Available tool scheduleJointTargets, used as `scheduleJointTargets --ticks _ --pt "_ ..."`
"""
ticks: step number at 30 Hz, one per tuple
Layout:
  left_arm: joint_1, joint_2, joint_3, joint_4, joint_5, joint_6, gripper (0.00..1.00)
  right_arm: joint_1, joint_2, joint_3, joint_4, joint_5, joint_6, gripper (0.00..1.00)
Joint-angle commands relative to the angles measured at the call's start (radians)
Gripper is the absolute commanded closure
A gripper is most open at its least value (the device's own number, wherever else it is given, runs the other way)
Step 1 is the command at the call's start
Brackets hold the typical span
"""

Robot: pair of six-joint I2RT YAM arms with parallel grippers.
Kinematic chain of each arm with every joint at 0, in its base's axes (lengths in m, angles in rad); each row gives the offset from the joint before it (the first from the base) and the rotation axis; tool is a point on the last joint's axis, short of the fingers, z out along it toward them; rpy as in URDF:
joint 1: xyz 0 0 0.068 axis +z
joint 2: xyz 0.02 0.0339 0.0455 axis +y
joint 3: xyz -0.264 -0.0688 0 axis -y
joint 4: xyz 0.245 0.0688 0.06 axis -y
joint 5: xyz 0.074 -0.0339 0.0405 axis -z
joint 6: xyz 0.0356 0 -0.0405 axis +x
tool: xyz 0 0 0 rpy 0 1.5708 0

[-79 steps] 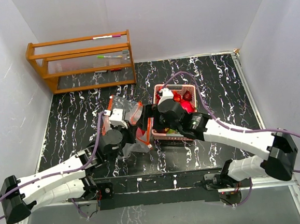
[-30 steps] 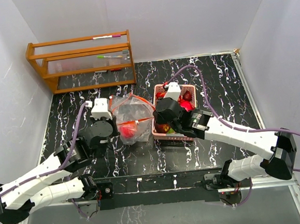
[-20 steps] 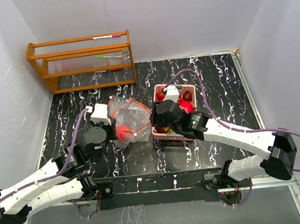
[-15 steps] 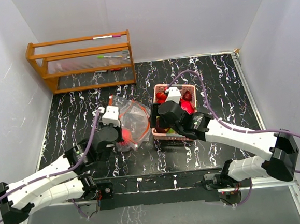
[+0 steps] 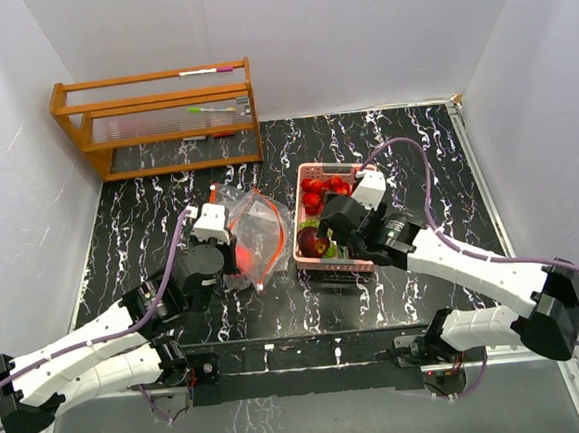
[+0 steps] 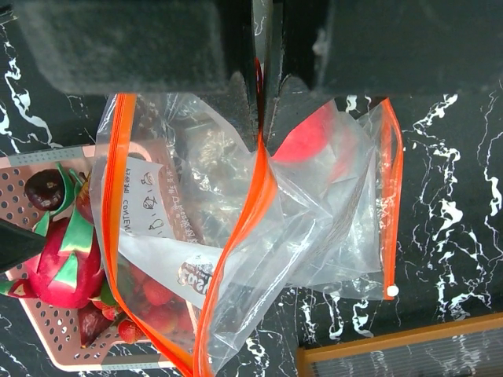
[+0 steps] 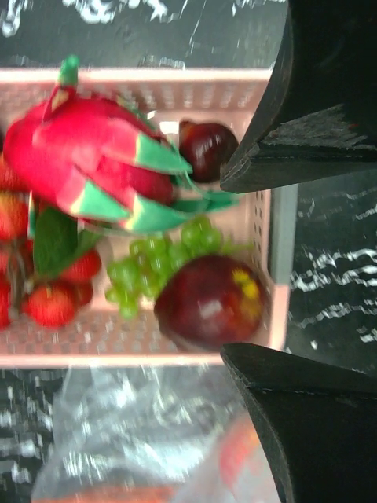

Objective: Place the food in the zip-top bag and seal the zipper
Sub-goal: Pick up the fake fruit from the bin.

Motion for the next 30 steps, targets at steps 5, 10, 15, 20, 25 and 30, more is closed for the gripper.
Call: scheduleJointTargets --ticks 5,10,15,20,25,30 --pt "0.003 -0.014 0.010 0.018 0.011 -0.003 1.00 -0.129 0.087 -0.005 -0.038 0.055 0.044 0.17" --pt "0.003 -0.019 0.008 0.023 0.017 -0.006 1.00 -0.152 0.146 -0.006 -0.028 0.048 0.050 0.18" --pt "0.003 -0.030 0.002 0.029 0.025 -0.002 1.00 -0.195 0.215 -0.015 0.044 0.017 0.019 0.10" --pt "0.003 -0.034 0.002 0.029 0.026 0.005 1.00 -0.214 0.277 0.017 0.045 0.021 0.031 0.02" --pt "0.003 -0.043 0.002 0.036 0.025 0.008 1.00 -0.214 0.316 0.013 0.053 -0.015 0.032 0.03" --pt "0.003 -0.042 -0.002 0.037 0.028 0.008 1.00 -0.214 0.346 -0.025 0.089 -0.041 0.029 0.06"
